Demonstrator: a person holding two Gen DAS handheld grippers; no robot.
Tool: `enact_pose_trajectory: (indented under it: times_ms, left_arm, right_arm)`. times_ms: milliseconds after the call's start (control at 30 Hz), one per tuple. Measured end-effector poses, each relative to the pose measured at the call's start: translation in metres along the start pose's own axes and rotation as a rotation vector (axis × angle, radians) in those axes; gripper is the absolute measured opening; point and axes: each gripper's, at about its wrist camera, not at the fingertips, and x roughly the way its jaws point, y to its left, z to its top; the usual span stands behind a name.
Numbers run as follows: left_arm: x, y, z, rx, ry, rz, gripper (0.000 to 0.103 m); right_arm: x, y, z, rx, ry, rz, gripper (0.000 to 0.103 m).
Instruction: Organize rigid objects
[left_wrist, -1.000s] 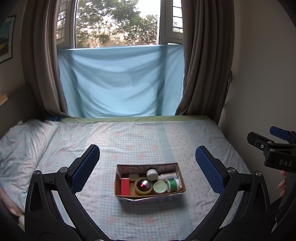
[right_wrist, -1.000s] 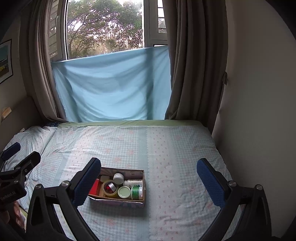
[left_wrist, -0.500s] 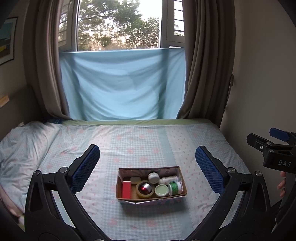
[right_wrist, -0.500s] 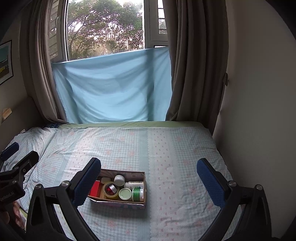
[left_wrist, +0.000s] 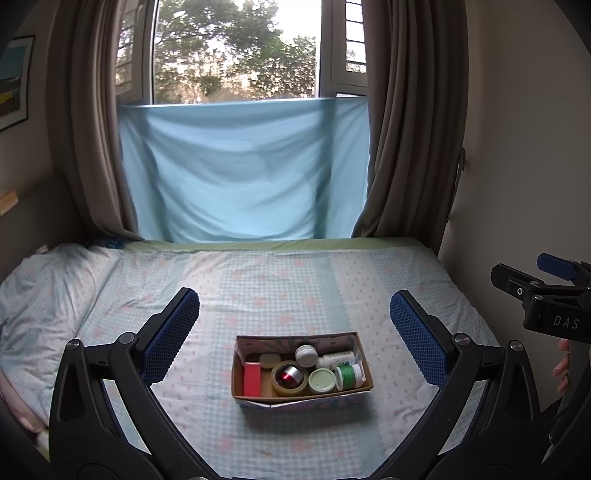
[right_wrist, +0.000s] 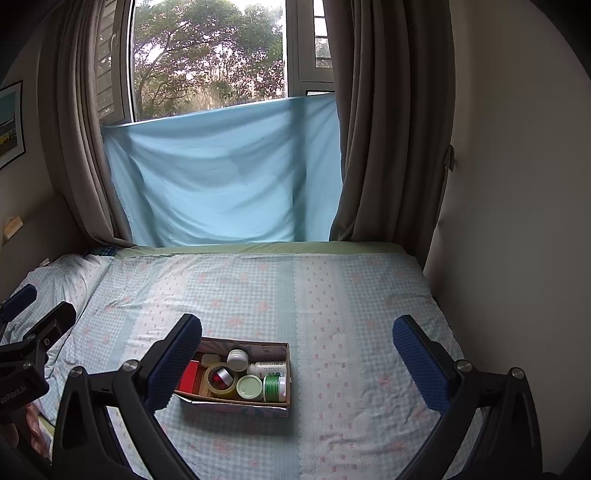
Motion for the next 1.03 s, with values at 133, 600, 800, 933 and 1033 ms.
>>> enact_pose_trajectory:
  times_ms: [133, 600, 800, 933, 1033]
  left_arm:
    - [0.000, -0.001, 0.001, 0.001, 0.000, 0.003, 0.103]
    - [-0.001, -0.001, 0.001, -0.006, -0.007, -0.013, 0.103]
    - [-0.010, -0.003, -0.001, -0.003, -0.051, -0.007, 0.103]
    - [-0.015, -0.007, -0.001, 0.012, -0.083, -0.029, 0.103]
    - [-0.019, -0.007, -0.001, 0.016, -0.095, -0.022, 0.103]
  right_arm:
    - [0.001, 0.000, 0.001, 0.004, -0.002, -0.003, 0.103]
    - [0.001, -0.001, 0.001, 0.006, -0.005, -0.002, 0.103]
    - [-0.001, 0.001, 0.002, 0.008, -0.009, -0.003, 0.103]
    - [-0.001, 0.001, 0.002, 0.009, -0.009, -0.003, 0.103]
    - [-0.001, 0.001, 0.002, 0.008, -0.010, -0.004, 0.103]
